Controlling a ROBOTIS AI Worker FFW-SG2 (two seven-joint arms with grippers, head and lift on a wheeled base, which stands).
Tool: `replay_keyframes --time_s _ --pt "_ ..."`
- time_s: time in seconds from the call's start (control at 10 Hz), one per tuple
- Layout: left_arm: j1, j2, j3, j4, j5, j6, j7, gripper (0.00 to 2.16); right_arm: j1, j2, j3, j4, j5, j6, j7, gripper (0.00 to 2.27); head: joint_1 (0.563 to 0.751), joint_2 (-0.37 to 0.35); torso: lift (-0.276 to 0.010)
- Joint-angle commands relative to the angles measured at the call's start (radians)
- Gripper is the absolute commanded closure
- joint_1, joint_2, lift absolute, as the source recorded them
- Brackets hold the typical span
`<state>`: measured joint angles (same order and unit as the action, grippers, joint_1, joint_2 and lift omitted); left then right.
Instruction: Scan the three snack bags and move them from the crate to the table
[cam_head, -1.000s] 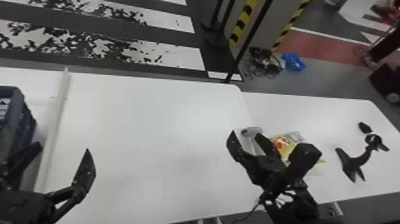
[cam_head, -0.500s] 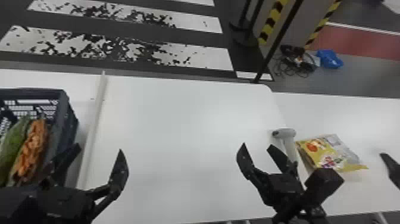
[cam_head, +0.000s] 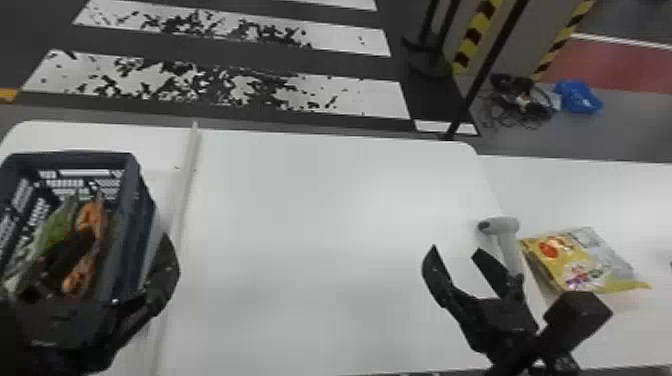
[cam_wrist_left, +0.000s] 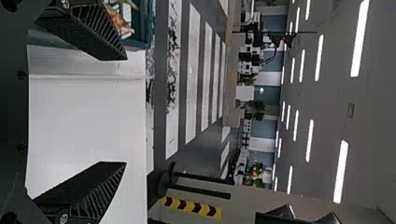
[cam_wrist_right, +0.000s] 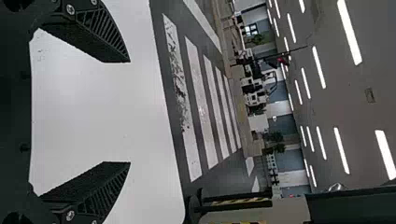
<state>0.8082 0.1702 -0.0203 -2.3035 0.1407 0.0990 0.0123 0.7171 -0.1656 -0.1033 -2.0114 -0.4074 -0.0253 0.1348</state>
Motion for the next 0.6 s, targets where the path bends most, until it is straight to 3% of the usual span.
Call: replay_keyframes --time_s 0.0,0.2,0.5 --pt "0.011 -0.006 0.079 0.004 0.004 -0.005 0.008 0.09 0.001 0.0 -0.012 0.017 -0.011 -0.003 0.009 0.11 0.695 -0.106 -0.062" --pt "0.028 -0.015 0.158 0.016 0.017 -0.011 0.014 0.09 -0.01 0.0 -0.013 0.04 -0.013 -0.009 0.012 0.11 0.695 -0.04 -0.062" --pt "0.052 -0.018 0.191 0.056 0.008 -0.066 0.034 0.1 -0.027 0.0 -0.012 0.071 -0.022 -0.009 0.029 0.11 0.695 0.029 -0.062"
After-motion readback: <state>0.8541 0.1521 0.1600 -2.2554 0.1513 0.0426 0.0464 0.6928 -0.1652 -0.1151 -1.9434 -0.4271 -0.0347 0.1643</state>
